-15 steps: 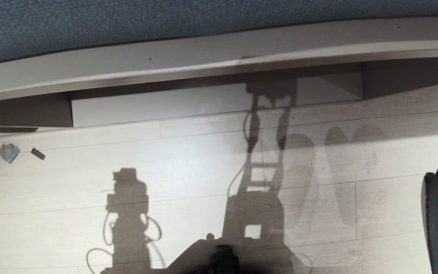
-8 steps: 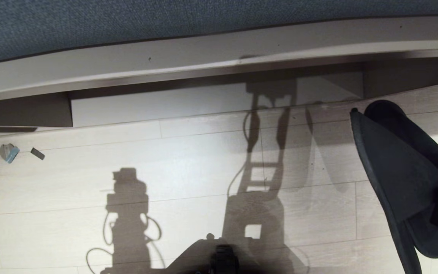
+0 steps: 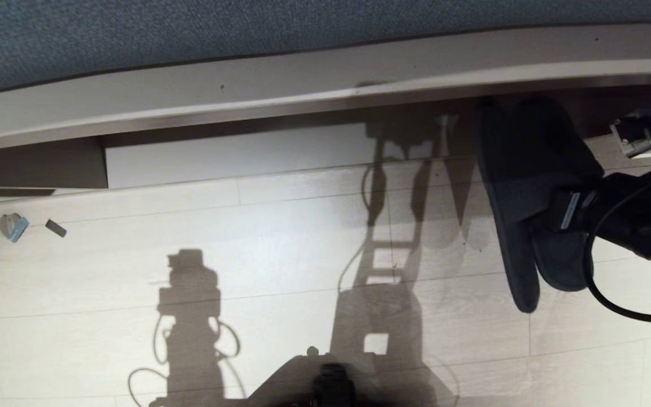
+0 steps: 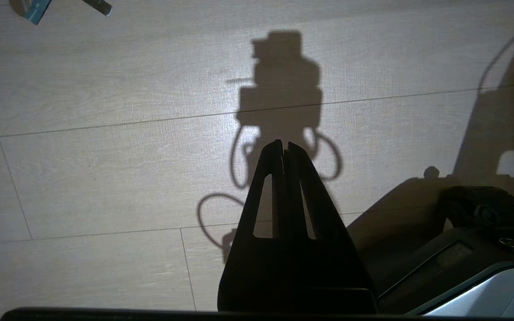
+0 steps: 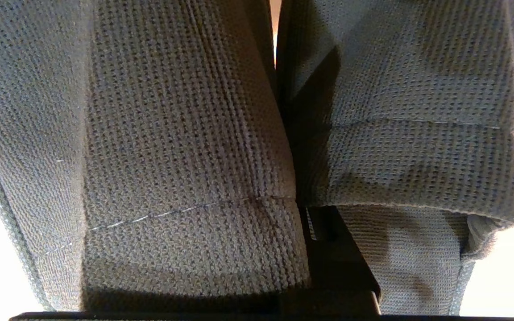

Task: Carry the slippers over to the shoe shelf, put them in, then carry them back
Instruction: Place the slippers into the shoe cabinet

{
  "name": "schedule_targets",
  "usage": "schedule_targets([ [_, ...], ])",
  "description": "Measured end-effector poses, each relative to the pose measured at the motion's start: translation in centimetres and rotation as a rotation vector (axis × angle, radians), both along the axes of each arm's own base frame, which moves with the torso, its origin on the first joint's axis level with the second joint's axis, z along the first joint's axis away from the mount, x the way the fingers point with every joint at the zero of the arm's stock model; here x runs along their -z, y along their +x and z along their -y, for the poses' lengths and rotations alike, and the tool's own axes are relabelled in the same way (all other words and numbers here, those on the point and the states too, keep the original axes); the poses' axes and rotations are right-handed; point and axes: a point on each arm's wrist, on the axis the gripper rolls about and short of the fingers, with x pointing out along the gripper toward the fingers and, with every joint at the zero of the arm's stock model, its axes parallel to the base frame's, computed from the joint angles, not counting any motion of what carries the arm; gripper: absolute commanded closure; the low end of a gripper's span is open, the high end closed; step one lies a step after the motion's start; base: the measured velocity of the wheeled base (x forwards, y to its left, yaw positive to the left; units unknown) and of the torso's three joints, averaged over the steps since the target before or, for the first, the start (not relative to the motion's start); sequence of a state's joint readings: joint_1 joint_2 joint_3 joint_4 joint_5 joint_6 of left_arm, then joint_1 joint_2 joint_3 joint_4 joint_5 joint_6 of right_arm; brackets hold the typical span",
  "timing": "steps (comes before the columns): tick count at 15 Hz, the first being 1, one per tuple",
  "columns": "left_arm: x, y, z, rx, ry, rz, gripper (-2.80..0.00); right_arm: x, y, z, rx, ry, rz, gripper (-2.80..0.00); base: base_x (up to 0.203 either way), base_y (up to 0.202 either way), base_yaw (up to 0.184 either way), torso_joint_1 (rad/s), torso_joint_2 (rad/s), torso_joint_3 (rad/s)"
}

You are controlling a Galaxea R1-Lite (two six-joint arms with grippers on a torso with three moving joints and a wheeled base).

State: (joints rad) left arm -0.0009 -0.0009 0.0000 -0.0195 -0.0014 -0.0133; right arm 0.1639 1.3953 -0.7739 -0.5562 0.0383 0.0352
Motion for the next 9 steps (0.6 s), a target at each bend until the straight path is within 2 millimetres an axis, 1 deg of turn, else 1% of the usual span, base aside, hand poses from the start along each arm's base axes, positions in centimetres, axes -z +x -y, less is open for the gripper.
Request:
schedule_targets([
  [3, 0.0, 0.0, 0.0, 0.0, 0.002, 0.0, 0.0, -0.2, 2.1, -0.7, 0.035, 0.027, 0.028, 0.0, 0.0, 0.0, 0.0, 0.0, 0.0, 0.0],
  [6, 0.0, 0.0, 0.0, 0.0, 0.003, -0.001, 0.0, -0.2, 3.8, -1.6, 0.02, 0.032, 0.069, 0.0, 0.0, 0.0, 0.0, 0.0, 0.0, 0.0],
  [9, 0.0, 0.0, 0.0, 0.0, 0.003, -0.002, 0.0, -0.6, 5.3, -2.2, 0.001, 0.024, 0.091, 0.0, 0.0, 0.0, 0.0, 0.0, 0.0, 0.0],
])
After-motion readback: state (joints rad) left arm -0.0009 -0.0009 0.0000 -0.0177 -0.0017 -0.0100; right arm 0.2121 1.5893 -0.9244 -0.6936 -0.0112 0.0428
